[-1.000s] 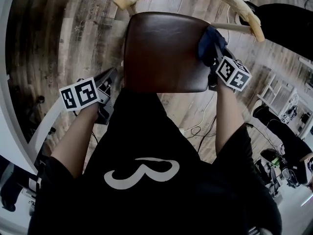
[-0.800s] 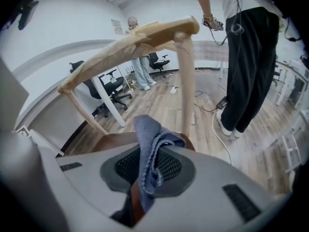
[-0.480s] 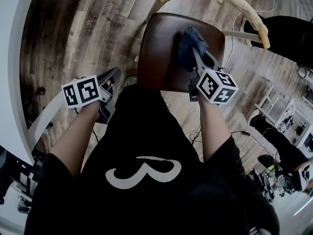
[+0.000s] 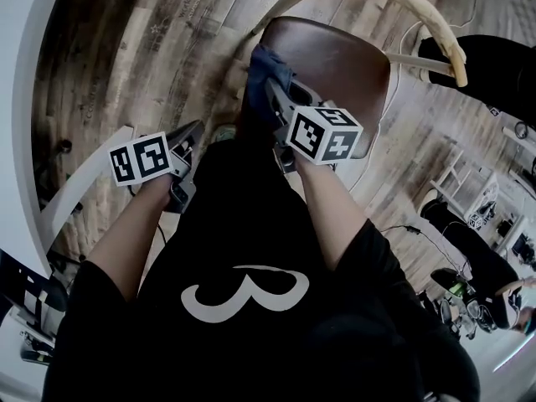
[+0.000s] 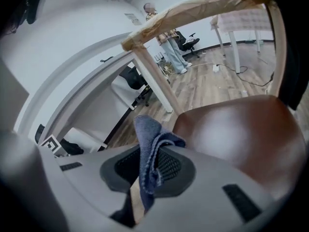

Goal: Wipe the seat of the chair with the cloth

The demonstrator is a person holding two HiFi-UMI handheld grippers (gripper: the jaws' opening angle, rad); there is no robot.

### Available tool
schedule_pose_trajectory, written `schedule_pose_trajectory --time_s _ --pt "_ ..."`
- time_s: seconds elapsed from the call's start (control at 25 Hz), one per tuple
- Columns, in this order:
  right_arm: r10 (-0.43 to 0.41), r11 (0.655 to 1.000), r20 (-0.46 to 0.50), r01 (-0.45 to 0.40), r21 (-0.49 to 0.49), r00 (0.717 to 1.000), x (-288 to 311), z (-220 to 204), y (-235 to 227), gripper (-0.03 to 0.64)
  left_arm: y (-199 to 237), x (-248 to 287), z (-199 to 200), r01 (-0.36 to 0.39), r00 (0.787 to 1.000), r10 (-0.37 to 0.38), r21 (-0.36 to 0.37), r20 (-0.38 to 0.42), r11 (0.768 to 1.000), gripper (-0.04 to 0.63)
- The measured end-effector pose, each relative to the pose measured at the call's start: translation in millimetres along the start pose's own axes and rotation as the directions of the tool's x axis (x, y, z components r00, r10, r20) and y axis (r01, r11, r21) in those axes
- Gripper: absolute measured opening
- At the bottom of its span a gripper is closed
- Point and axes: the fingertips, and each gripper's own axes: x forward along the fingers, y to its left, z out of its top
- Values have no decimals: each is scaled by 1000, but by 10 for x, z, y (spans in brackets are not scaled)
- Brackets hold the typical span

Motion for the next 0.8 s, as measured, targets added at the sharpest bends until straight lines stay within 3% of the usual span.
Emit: schedule_pose_trajectory --time_s 0.28,0.8 --pt "30 999 -45 -28 33 999 276 -314 72 55 148 -81 -93 -16 1000 16 -4 -14 1000 12" --pt "-111 992 -127 102 -79 986 472 -474 -386 55 177 -18 -185 -11 999 11 2 -44 1000 12"
